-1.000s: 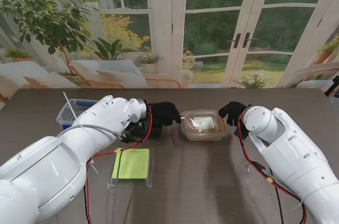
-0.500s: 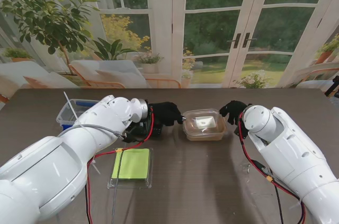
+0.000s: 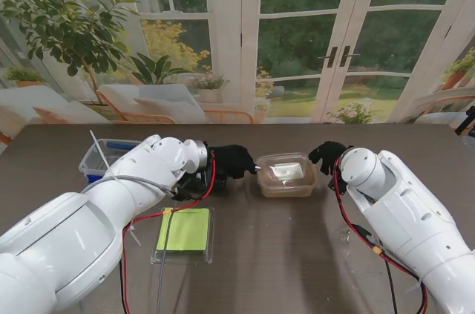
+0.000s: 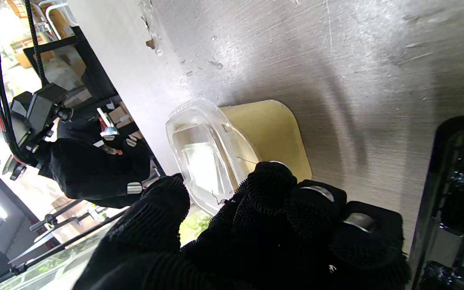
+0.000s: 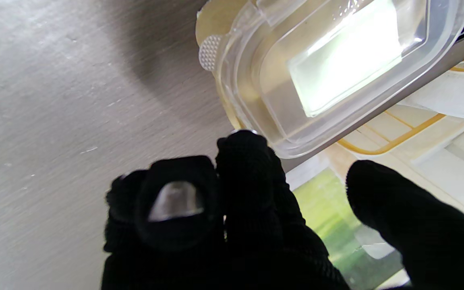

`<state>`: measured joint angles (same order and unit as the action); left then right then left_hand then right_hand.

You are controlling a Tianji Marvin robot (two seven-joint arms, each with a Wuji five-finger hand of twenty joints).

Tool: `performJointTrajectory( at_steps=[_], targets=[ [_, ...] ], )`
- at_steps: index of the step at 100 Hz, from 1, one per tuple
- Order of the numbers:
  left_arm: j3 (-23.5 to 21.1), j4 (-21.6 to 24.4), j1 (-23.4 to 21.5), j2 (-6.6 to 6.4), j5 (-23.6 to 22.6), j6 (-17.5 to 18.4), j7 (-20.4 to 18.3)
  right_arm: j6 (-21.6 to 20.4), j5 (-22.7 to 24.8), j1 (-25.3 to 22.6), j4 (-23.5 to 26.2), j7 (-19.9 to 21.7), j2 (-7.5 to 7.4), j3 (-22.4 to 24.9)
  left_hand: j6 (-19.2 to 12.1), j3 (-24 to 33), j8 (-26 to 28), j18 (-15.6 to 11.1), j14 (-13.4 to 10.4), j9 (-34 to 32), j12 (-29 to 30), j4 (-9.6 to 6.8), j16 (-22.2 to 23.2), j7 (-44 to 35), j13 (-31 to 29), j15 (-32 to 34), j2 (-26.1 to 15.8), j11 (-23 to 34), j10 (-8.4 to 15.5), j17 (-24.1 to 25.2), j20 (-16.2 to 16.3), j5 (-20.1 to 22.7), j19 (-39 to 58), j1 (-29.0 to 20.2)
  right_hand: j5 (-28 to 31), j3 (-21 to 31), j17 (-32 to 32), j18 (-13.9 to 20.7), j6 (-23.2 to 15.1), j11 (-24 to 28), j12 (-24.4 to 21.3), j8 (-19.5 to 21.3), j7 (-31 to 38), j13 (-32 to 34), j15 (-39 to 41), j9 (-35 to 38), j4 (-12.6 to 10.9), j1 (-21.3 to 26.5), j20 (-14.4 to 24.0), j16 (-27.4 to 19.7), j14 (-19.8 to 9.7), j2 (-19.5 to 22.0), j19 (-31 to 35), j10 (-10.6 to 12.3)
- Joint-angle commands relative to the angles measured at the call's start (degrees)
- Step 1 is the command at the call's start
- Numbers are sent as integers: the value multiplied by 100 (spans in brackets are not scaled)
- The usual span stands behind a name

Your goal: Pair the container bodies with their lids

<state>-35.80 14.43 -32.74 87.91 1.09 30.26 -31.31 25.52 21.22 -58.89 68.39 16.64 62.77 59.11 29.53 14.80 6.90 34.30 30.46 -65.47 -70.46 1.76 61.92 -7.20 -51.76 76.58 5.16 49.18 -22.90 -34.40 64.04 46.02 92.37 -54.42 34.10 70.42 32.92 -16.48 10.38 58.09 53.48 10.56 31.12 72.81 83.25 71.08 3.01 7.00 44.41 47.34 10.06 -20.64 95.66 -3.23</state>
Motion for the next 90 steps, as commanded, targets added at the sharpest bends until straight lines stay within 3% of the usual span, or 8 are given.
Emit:
performJointTrajectory(
  at_steps=[1, 17, 45, 68, 90],
  targets=[
    [-19, 47, -6, 42, 2, -40, -110, 13, 3, -2, 40, 62, 70, -51, -158, -154, -186, -413, 299, 45, -21, 121, 88, 397, 0, 30, -111, 13, -5, 141, 110, -390, -110, 112, -166, 194, 755, -79, -765, 209, 48, 125, 281, 136, 85, 38, -99, -24, 187, -24, 307, -90, 41, -142],
    [-27, 47, -22, 36, -4, -110, -127, 65, -16, 39, -1, 50, 83, -106, -151, -243, -232, -442, 322, 158, 15, 100, 99, 511, 112, -55, -129, -62, -48, 274, 162, -744, -195, 130, -255, 203, 746, -79, -710, 212, 43, 155, 344, 133, 86, 36, -100, -16, 185, -26, 313, -97, 44, -143],
    [-35, 46, -9, 33, 8, -167, -195, 174, -55, 110, -80, -23, 119, -169, -142, -333, -253, -451, 339, 225, 36, 87, 122, 534, 168, -101, -161, -89, -69, 340, 215, -870, -253, 137, -574, 214, 720, -82, -614, 223, 37, 219, 469, 121, 96, 10, -97, -9, 184, -27, 322, -93, 43, -150],
    [-35, 46, 9, 39, 21, -232, -262, 232, -73, 130, -134, -89, 143, -195, -5, -439, -302, -463, 359, 276, 42, 77, 146, 646, 214, -124, -200, -92, -88, 400, 259, -1212, -296, 152, -896, 240, 702, -86, -489, 246, 21, 295, 659, 105, 103, -35, -95, 8, 186, -29, 334, -131, 49, -154],
    [-13, 46, 19, 34, 5, -281, -283, 297, -53, 126, -155, -130, 152, -204, -8, -509, -308, -453, 355, 295, 53, 69, 155, 629, 234, -136, -220, -92, -91, 410, 293, -1227, -312, 142, -965, 261, 704, -93, -400, 259, 1, 325, 762, 108, 102, -34, -92, 12, 184, -37, 324, -153, 50, -152]
  ],
)
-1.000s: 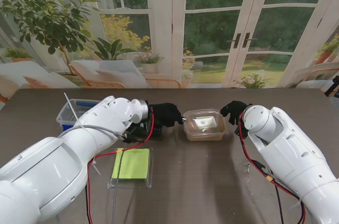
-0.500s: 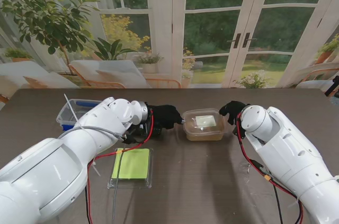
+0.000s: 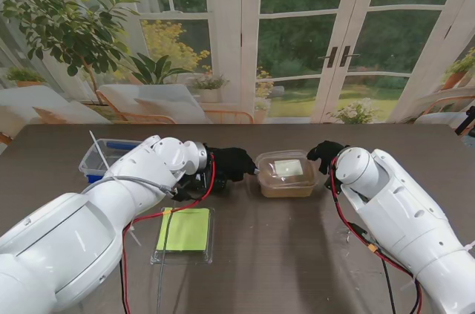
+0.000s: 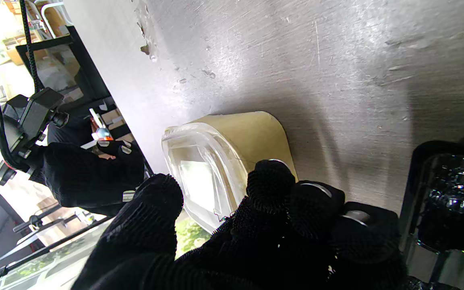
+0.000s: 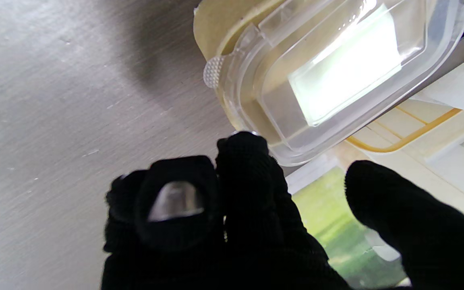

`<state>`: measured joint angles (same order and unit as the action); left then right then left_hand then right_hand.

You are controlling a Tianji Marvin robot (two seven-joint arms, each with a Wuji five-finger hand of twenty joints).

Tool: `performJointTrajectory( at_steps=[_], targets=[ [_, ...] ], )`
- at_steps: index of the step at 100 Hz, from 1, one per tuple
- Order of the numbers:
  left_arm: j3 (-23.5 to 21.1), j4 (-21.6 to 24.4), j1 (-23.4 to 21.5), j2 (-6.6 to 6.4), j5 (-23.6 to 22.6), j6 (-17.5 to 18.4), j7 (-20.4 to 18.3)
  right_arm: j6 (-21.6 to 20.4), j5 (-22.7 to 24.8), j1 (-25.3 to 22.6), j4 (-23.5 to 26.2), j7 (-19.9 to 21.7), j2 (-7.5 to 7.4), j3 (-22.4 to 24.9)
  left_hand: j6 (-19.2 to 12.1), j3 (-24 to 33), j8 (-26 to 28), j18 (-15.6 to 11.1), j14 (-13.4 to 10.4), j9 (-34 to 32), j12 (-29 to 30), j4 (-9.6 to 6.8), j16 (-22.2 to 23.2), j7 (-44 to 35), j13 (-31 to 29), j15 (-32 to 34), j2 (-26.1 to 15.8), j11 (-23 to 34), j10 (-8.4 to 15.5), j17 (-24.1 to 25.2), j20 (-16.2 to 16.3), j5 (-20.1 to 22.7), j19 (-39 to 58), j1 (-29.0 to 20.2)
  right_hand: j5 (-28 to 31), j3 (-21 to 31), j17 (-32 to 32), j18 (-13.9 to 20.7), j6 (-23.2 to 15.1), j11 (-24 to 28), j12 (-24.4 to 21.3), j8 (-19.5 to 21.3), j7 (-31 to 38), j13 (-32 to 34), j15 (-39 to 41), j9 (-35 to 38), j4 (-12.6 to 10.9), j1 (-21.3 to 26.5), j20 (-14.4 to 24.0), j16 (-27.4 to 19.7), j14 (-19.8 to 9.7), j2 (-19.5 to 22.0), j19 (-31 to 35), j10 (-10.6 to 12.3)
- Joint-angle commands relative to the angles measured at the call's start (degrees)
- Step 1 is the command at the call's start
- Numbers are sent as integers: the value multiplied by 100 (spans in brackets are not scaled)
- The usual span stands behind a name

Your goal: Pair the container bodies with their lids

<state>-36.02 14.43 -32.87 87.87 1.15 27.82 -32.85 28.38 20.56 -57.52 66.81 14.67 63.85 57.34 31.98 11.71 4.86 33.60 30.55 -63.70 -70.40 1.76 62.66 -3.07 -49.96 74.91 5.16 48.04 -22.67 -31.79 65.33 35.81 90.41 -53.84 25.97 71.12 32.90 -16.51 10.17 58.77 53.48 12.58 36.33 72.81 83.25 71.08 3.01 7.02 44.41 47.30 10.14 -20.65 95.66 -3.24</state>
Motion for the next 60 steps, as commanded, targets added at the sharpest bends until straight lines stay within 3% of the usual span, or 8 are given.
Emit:
performJointTrajectory(
  at_steps=[1, 60],
  targets=[
    [11, 46, 33, 38, -2, -42, -131, 11, 15, -11, 0, 66, 44, -27, -251, -205, -107, -385, 347, 121, 47, 69, 81, 221, 56, 30, -223, 20, -112, 152, 165, -218, -118, 86, -156, 192, 706, -90, -377, 192, 1, 123, 242, 106, 101, -34, -92, 11, 184, -33, 318, -152, 50, -151],
    [35, 45, 65, 38, 17, -125, -290, 14, 63, -2, -107, 55, 38, 1, -142, -448, -140, -382, 389, 154, 98, 49, 96, 250, 87, -20, -318, -23, -159, 213, 222, -371, -172, 78, -347, 236, 699, -113, -129, 206, -35, 136, 370, 119, 103, -39, -80, 40, 180, -42, 339, -218, 43, -152]
  ],
)
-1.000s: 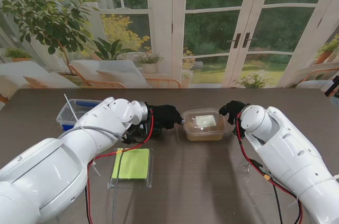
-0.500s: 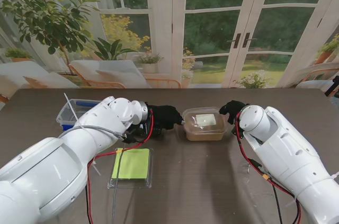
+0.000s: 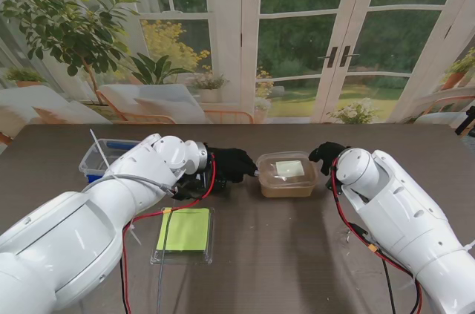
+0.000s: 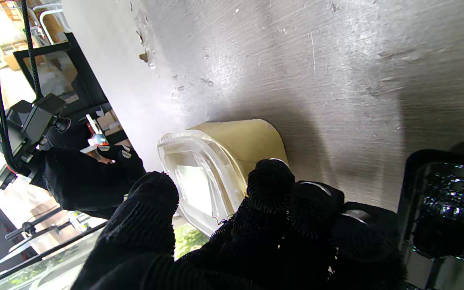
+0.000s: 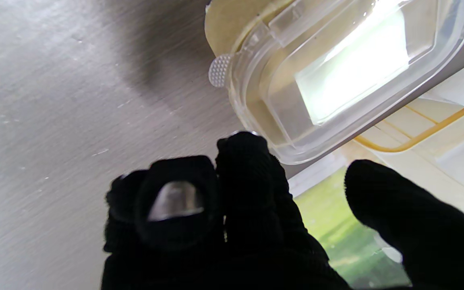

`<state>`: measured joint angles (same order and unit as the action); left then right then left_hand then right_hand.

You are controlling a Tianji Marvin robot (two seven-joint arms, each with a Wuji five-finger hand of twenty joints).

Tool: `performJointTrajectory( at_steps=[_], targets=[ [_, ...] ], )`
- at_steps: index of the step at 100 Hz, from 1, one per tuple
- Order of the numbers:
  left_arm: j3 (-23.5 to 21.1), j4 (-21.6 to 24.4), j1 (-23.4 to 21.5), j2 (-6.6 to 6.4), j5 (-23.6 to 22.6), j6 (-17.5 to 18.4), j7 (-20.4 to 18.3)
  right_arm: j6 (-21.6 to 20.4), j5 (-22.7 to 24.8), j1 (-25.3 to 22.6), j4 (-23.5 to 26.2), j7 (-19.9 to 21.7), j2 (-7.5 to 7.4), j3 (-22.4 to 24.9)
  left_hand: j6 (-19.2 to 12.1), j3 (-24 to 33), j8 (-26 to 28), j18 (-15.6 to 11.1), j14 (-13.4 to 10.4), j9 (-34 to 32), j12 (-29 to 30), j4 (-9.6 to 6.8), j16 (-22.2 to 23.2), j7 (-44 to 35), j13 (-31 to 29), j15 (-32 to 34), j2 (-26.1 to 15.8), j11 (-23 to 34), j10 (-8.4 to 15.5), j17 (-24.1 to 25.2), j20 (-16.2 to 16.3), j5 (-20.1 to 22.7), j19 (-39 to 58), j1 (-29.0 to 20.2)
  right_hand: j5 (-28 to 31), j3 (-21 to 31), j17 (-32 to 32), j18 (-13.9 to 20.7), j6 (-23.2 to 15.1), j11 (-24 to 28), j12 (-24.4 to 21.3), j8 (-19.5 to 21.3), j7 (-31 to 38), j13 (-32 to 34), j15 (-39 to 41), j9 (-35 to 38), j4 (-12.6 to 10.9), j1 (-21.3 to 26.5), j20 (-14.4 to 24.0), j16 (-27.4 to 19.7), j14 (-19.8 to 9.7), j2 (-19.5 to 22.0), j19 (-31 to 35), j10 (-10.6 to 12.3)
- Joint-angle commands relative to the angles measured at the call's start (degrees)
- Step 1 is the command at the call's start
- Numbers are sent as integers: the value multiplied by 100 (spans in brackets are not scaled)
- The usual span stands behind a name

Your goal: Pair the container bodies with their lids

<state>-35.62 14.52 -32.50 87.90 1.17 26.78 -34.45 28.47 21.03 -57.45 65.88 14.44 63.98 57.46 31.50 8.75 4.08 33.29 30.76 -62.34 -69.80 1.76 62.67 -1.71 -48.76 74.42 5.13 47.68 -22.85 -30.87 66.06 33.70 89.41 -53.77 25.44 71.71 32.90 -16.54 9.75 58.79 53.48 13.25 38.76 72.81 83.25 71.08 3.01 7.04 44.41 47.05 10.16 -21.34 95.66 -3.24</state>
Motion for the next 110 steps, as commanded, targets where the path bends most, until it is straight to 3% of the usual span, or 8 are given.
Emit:
performJointTrajectory(
  at_steps=[1, 72, 110],
  targets=[
    [-5, 36, 27, 35, 14, -21, -131, 6, 16, -9, -15, 75, 25, -12, -90, -154, -63, -350, 368, 18, 39, 48, 95, 116, -33, 29, -317, 13, -141, 121, 150, -167, -72, 67, -299, 176, 700, -110, -81, 204, -35, 69, 127, 119, 102, -36, -79, 36, 180, -17, 339, -150, 43, -153],
    [23, 43, 2, -74, -125, -53, 40, 55, -56, -9, -21, 7, 64, -110, -1, -334, -69, -274, 435, -46, 74, 34, 89, 102, -73, -20, -353, -19, -178, 110, 184, -148, -98, -55, -520, 197, 702, -142, 102, 215, -60, 74, 218, 138, 104, -19, -82, 50, 178, -21, 369, -140, 42, -164],
    [-1, 39, 4, -54, -60, -24, -85, 71, -43, -4, -37, -67, 83, -100, -19, -397, -67, -278, 445, -46, 69, 28, 94, 93, -70, -27, -371, -25, -173, 112, 187, -120, -103, -101, -593, 206, 711, -148, 97, 223, -68, 69, 257, 143, 106, -17, -82, 50, 177, -23, 364, -139, 45, -166]
  ],
)
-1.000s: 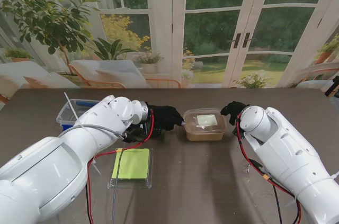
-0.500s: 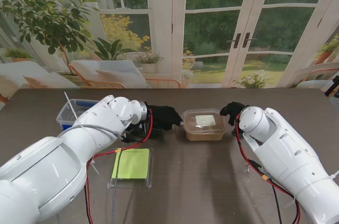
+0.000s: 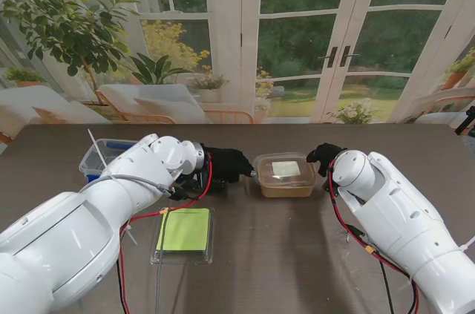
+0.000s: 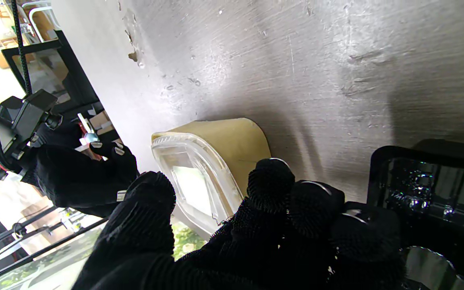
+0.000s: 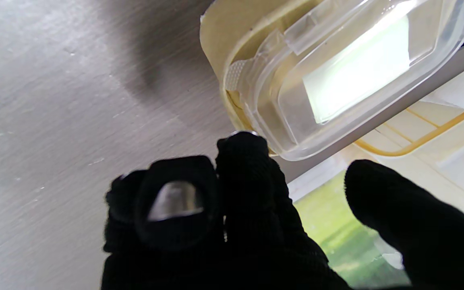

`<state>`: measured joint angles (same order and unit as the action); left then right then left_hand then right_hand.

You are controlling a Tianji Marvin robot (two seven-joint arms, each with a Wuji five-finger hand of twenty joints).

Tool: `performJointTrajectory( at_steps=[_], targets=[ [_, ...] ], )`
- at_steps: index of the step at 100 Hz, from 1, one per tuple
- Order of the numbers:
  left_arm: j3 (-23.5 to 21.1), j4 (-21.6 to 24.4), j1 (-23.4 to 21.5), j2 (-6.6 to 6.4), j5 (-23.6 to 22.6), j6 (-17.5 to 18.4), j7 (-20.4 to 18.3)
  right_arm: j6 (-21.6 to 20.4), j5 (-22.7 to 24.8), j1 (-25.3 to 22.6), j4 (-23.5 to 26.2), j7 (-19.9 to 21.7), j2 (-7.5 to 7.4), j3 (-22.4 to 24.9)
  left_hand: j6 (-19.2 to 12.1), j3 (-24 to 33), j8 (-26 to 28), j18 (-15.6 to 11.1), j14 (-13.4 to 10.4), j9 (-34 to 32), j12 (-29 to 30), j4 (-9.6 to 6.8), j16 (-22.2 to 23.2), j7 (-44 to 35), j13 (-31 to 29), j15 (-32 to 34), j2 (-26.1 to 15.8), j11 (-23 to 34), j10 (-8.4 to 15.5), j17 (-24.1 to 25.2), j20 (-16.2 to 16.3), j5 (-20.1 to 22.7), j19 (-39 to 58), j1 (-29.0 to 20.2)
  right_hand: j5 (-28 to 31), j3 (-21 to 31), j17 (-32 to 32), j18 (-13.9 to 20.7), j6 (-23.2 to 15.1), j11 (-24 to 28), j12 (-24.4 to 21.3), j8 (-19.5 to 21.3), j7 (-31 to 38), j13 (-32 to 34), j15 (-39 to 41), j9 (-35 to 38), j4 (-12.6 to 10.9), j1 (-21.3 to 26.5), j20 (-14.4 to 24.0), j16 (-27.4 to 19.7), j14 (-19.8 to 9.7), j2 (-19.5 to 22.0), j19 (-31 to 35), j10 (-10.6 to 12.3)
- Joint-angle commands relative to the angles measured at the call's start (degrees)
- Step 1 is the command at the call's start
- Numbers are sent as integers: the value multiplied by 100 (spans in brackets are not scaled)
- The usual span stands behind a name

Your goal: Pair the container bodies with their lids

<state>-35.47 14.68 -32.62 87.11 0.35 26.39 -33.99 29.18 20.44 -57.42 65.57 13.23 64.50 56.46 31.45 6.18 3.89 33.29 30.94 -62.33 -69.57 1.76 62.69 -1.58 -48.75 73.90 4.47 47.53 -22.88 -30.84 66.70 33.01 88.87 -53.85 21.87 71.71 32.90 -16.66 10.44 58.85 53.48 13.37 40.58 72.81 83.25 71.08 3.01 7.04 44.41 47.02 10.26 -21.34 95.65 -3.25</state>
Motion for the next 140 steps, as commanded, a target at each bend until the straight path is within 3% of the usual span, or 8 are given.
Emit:
performJointTrajectory(
  at_steps=[1, 36, 53, 63, 72, 140],
  targets=[
    [-17, 23, 16, 26, 24, 16, -134, 0, 18, -6, -9, 49, 32, 3, -15, -141, -48, -278, 427, -46, 46, 27, 92, 84, -70, 25, -306, -11, -171, 110, 123, -60, -48, -94, -242, 205, 711, -135, 29, 217, -68, 57, 73, 141, 106, -17, -82, 49, 177, -21, 357, -140, 45, -165],
    [-1, 21, 31, 38, 40, 24, -190, 4, 201, -51, 38, -113, 32, 134, -33, -198, -45, -279, 422, -46, 40, 23, 96, 77, -68, 22, -327, -13, -170, 112, 124, -38, -50, -114, -405, 215, 718, -153, 76, 235, -82, 86, 198, 159, 117, -13, -81, 42, 181, -25, 374, -150, 68, -175],
    [6, 21, 32, 42, 48, 0, -230, -303, 230, -167, 109, -123, 11, 245, -49, -224, -45, -283, 423, -40, 40, 20, 98, 76, -55, 15, -330, -20, -171, 122, 123, -36, -58, -132, 717, 225, 829, -167, -702, 204, -84, -106, -250, 177, 167, 118, -53, 67, 150, 19, 327, -281, 87, -157],
    [6, 21, 30, 44, 52, -2, -241, -385, 190, -189, 103, -100, 10, 243, -58, -239, -47, -285, 421, -36, 38, 19, 99, 83, -54, 15, -338, -22, -174, 125, 122, -49, -60, -136, 1352, 234, 884, -203, -885, 173, -62, -216, -567, 179, 188, 188, -45, 77, 129, 55, 348, -315, 81, -170],
    [5, 20, 28, 46, 57, 3, -249, -391, 147, -207, 114, -55, 3, 236, -54, -249, -42, -285, 419, -37, 35, 16, 101, 69, -50, 16, -338, -18, -167, 125, 123, -14, -60, -150, 1587, 237, 902, -209, -799, 143, -55, -309, -792, 177, 191, 224, -45, 71, 125, 72, 334, -300, 84, -181],
    [-9, 19, 1, 45, 70, -21, -276, -318, 252, -260, 107, 98, -55, 186, -45, -331, -43, -298, 422, -19, 33, 9, 108, 77, -33, 8, -357, -27, -184, 141, 121, -30, -67, -184, 1531, 200, 916, -236, -745, 105, -23, -346, -967, 177, 192, 246, -60, 53, 119, 93, 349, -236, 77, -181]
  ],
)
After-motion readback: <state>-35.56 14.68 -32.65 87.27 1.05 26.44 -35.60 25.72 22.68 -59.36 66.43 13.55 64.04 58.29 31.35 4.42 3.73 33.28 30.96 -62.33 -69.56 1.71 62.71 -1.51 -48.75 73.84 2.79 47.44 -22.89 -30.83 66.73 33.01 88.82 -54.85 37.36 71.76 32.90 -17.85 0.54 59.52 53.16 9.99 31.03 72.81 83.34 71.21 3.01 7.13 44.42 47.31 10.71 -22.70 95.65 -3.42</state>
